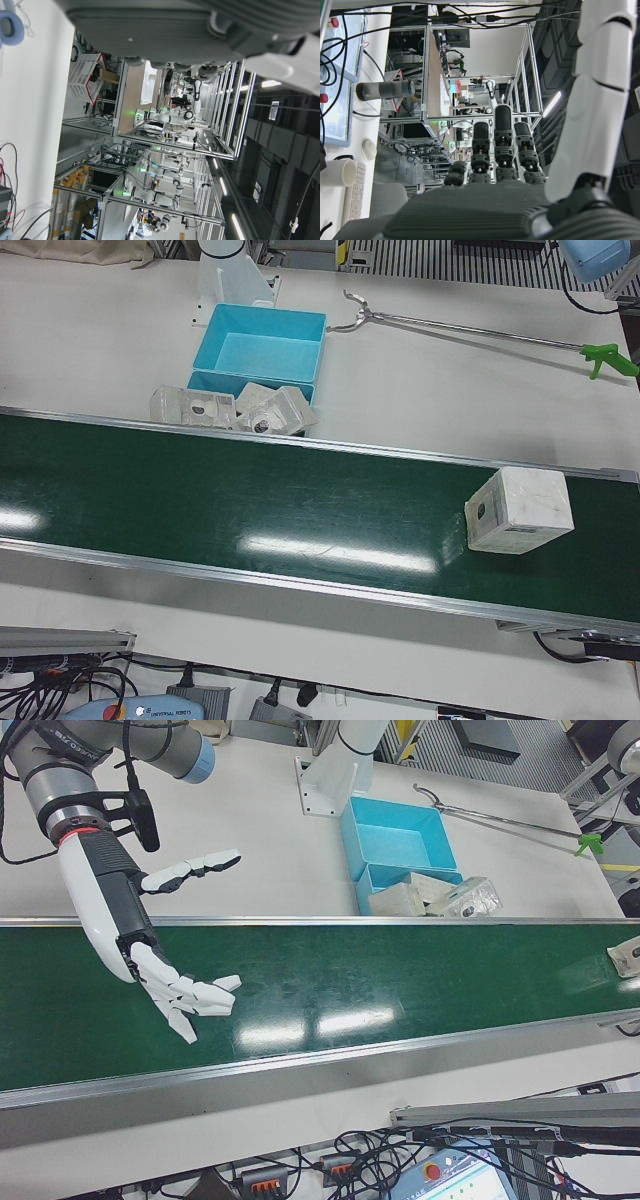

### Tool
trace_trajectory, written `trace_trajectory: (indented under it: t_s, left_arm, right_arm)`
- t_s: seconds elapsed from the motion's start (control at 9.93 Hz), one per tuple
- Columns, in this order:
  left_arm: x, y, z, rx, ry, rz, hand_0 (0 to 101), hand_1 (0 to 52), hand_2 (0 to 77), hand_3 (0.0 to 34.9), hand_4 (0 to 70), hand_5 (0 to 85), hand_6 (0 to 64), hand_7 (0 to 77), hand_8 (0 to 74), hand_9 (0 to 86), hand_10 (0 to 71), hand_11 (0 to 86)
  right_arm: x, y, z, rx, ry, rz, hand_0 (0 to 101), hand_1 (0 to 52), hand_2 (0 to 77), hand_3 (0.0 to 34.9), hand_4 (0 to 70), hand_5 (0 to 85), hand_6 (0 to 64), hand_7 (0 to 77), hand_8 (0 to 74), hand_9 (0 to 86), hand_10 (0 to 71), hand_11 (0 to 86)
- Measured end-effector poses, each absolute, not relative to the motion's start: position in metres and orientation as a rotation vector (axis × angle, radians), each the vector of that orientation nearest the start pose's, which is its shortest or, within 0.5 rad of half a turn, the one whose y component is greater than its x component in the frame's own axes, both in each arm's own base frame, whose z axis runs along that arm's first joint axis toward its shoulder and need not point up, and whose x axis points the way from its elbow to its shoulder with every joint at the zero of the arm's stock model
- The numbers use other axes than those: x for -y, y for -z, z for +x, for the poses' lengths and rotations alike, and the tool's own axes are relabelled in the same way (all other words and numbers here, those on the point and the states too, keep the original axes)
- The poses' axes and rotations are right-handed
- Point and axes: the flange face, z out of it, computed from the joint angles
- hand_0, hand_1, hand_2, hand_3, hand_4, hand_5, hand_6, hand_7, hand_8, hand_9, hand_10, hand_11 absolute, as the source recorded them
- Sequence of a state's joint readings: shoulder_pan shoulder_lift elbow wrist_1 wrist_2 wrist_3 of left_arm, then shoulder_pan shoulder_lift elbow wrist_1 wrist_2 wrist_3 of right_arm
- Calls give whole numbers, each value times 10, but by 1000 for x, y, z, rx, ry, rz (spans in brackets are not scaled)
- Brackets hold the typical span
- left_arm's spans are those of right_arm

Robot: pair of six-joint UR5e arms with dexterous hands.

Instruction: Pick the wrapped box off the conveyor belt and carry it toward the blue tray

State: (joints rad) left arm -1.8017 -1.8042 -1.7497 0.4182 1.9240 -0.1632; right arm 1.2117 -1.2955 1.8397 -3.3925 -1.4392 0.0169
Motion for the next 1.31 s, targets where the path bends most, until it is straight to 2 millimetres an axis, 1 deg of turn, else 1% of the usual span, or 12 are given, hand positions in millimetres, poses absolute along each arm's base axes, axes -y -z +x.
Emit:
trace_trajectory:
  t_s: [0.1, 0.2, 0.3, 0.4, 0.5, 0.6, 0.71, 0.81, 0.91, 1.01, 1.11, 1.31]
  left_arm:
    - [513, -519, -222, -2214, 2249, -321, 0, 0, 5, 0, 0, 11, 5, 5, 5, 5, 0, 5]
    - [513, -519, -222, -2214, 2249, -321, 0, 0, 11, 0, 0, 11, 5, 5, 5, 5, 5, 5]
    - [513, -519, -222, -2214, 2249, -321, 0, 0, 5, 0, 0, 11, 0, 5, 5, 5, 5, 5]
    - [513, -519, -222, -2214, 2249, -321, 0, 0, 5, 0, 0, 11, 0, 5, 5, 5, 5, 5]
    - [513, -519, -222, -2214, 2249, -321, 0, 0, 5, 0, 0, 11, 5, 5, 5, 5, 0, 5]
    - [513, -519, -222, -2214, 2249, -321, 0, 0, 11, 0, 0, 11, 5, 5, 5, 5, 5, 5]
    - [513, -519, -222, -2214, 2249, -321, 0, 0, 11, 0, 0, 11, 5, 5, 5, 5, 5, 5]
    - [513, -519, -222, -2214, 2249, -321, 0, 0, 5, 0, 0, 11, 5, 5, 5, 5, 5, 5]
    - [513, -519, -222, -2214, 2249, -321, 0, 0, 5, 0, 0, 11, 5, 5, 5, 5, 5, 5]
    - [513, -519, -222, -2214, 2249, -321, 0, 0, 11, 0, 0, 11, 5, 5, 5, 5, 5, 5]
    - [513, -519, -222, -2214, 2249, -321, 0, 0, 11, 0, 0, 11, 5, 5, 5, 5, 5, 5]
    - [513, -519, -222, -2214, 2249, -321, 0, 0, 5, 0, 0, 11, 5, 5, 5, 5, 0, 5]
  right_arm:
    - [586, -429, -65, -2580, 1915, 380, 460, 87, 87, 0, 218, 136, 175, 327, 191, 235, 38, 65]
    - [582, -426, -64, -2579, 1911, 396, 460, 93, 93, 0, 202, 158, 169, 327, 191, 218, 0, 49]
    - [577, -428, -66, -2579, 1922, 414, 460, 93, 93, 0, 202, 158, 169, 327, 191, 218, 0, 49]
    - [575, -432, -70, -2578, 1938, 427, 462, 87, 82, 0, 175, 153, 164, 327, 158, 185, 16, 27]
    - [576, -439, -65, -2566, 1952, 418, 462, 87, 82, 0, 175, 153, 164, 327, 158, 185, 16, 27]
    - [576, -448, -55, -2550, 1969, 394, 421, 49, 71, 0, 196, 158, 164, 333, 191, 235, 44, 71]
    - [577, -456, -47, -2536, 1986, 372, 421, 49, 71, 0, 196, 158, 164, 333, 191, 235, 44, 71]
    - [576, -457, -44, -2531, 1988, 366, 420, 49, 93, 0, 224, 147, 185, 355, 224, 278, 65, 98]
    - [575, -455, -43, -2528, 1979, 377, 420, 49, 93, 0, 224, 147, 185, 355, 224, 278, 65, 98]
    - [574, -453, -44, -2525, 1967, 402, 409, 22, 60, 0, 207, 153, 180, 349, 224, 251, 49, 65]
    - [572, -453, -44, -2523, 1964, 441, 382, 11, 22, 0, 136, 98, 153, 305, 240, 235, 5, 16]
    - [569, -458, -22, -2495, 1961, 463, 378, 11, 16, 0, 142, 109, 136, 278, 218, 196, 0, 11]
